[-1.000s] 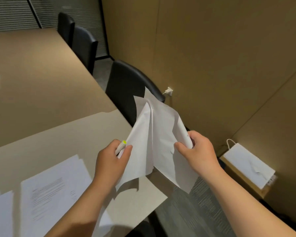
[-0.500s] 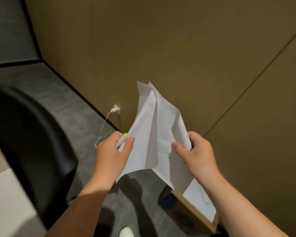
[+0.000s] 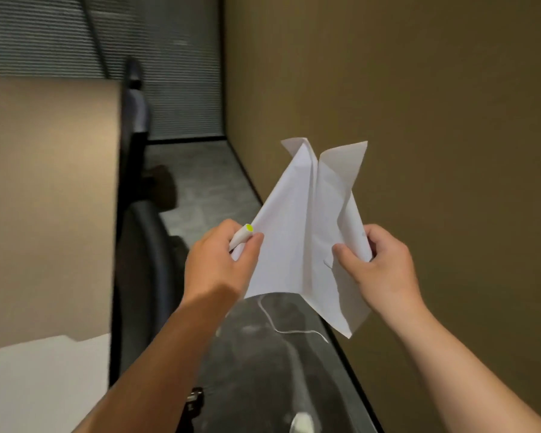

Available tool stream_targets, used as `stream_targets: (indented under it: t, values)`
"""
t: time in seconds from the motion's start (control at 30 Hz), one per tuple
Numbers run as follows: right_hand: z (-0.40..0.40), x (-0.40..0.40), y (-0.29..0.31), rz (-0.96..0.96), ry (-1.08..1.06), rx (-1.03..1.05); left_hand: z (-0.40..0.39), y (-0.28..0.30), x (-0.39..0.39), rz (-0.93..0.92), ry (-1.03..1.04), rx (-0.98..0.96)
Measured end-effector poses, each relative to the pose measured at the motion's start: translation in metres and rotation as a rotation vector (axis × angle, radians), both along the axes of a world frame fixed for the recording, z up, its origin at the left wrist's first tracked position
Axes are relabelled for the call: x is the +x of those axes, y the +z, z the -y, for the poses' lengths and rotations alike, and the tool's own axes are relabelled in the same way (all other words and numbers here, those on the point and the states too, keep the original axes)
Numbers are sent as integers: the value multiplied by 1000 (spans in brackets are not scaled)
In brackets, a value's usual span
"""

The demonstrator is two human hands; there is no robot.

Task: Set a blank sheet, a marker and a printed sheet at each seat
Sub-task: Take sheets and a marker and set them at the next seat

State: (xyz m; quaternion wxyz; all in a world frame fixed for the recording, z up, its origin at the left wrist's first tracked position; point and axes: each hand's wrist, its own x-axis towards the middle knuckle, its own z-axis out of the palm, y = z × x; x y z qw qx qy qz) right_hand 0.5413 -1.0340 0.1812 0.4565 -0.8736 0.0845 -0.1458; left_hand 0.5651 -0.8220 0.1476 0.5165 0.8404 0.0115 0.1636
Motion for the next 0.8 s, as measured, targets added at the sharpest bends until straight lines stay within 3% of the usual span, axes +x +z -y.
stream_targets:
  t: [0.23, 0.47, 0.8]
  values:
    - [-109, 154, 3, 6, 493, 92, -106, 12, 38, 106, 504, 134]
    - [-240, 256, 12, 83, 991, -16, -181, 12, 34, 15, 1103, 212]
    - [-414, 250, -25, 35, 1471, -132, -226, -36, -29, -160, 1609, 190]
